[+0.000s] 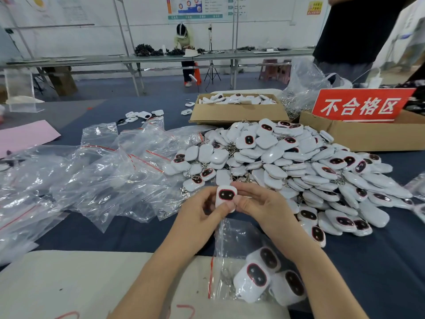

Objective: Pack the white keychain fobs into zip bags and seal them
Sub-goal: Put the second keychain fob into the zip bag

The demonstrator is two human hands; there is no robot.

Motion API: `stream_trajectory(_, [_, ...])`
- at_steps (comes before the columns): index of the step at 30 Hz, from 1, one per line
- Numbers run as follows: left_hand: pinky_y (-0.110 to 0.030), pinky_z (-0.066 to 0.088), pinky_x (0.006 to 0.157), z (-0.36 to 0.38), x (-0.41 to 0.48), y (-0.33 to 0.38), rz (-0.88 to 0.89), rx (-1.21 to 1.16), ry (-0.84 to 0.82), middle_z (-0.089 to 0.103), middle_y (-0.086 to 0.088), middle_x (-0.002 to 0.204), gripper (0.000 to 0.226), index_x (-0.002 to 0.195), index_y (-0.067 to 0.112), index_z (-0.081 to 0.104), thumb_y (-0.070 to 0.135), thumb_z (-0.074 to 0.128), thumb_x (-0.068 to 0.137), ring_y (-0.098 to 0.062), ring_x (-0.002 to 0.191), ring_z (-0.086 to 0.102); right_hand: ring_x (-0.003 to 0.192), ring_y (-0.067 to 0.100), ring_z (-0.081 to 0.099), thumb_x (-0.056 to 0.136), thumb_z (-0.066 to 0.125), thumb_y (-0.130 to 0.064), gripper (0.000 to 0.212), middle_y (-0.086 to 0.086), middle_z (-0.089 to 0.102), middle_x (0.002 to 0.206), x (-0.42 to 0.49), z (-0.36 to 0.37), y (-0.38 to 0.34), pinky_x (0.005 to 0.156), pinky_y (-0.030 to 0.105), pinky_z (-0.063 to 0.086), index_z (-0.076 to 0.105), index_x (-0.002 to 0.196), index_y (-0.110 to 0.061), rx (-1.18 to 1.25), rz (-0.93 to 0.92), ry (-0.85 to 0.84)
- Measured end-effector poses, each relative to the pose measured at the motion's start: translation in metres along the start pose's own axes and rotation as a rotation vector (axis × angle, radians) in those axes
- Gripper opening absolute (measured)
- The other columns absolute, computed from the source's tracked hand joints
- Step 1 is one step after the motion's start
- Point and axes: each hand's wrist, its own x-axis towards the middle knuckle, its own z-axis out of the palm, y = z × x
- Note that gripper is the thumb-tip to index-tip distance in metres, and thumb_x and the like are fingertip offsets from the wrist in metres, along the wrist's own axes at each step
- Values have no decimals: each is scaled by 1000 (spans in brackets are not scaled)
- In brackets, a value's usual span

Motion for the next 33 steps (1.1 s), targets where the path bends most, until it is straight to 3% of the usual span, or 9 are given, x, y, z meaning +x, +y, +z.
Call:
stream_trajectory(5, [-14, 50, 77, -1, 1, -2, 15, 9, 22, 75, 8, 93, 15, 110, 27, 71, 26, 58, 103, -5, 87, 68, 102, 14, 71, 93, 67, -11, 28, -5, 76, 108, 1, 3, 5, 81, 24, 59, 72, 114, -28, 77, 33, -2])
stream_trajectory(8, [-14, 48, 69, -1, 1, -3, -13, -25, 0, 72, 4, 83, 14, 103, 23, 71, 24, 57, 103, -3, 76, 63, 104, 12, 71, 94, 66, -10, 29, -6, 75, 110, 1, 4, 6, 83, 26, 59, 72, 114, -30, 74, 25, -9])
stream_trajectory(13, [-16, 47, 66, -2, 3, -2, -9, -39, -3, 71, -7, 83, 13, 95, 18, 70, 20, 59, 101, -5, 73, 60, 103, 19, 71, 95, 66, -13, 24, -2, 76, 107, 1, 5, 6, 88, 33, 60, 75, 112, -28, 81, 26, 4])
stream_trajectory(21, [-22, 50, 72, -2, 1, -3, 11, -17, -16, 72, 5, 83, 14, 103, 25, 72, 27, 59, 102, -7, 77, 64, 94, 24, 73, 93, 70, -16, 19, 1, 77, 100, 2, 7, 9, 79, 28, 61, 78, 104, -29, 113, 29, 62])
stream_trajectory(26, [-35, 56, 82, -1, 1, -8, 18, -39, -61, 74, 2, 93, 14, 107, 34, 71, 33, 62, 97, -21, 90, 69, 86, 24, 75, 91, 71, -19, 16, 2, 78, 94, 4, 8, 12, 76, 28, 62, 77, 103, -28, 125, 56, 101])
stream_trajectory(30, [-22, 55, 77, -3, 3, -13, 27, 55, -122, 71, 17, 88, 22, 112, 41, 68, 28, 64, 94, -5, 83, 66, 82, 16, 75, 91, 71, -18, 17, -3, 78, 89, 5, 9, 14, 68, 20, 59, 75, 99, -32, 46, 29, 111])
stream_trajectory(33, [-17, 52, 76, -3, 3, -15, 39, 58, -117, 71, 17, 89, 23, 111, 44, 67, 31, 63, 92, -2, 82, 65, 83, 17, 75, 91, 71, -19, 19, -3, 78, 90, 5, 8, 14, 70, 21, 60, 74, 94, -37, 47, 15, 97])
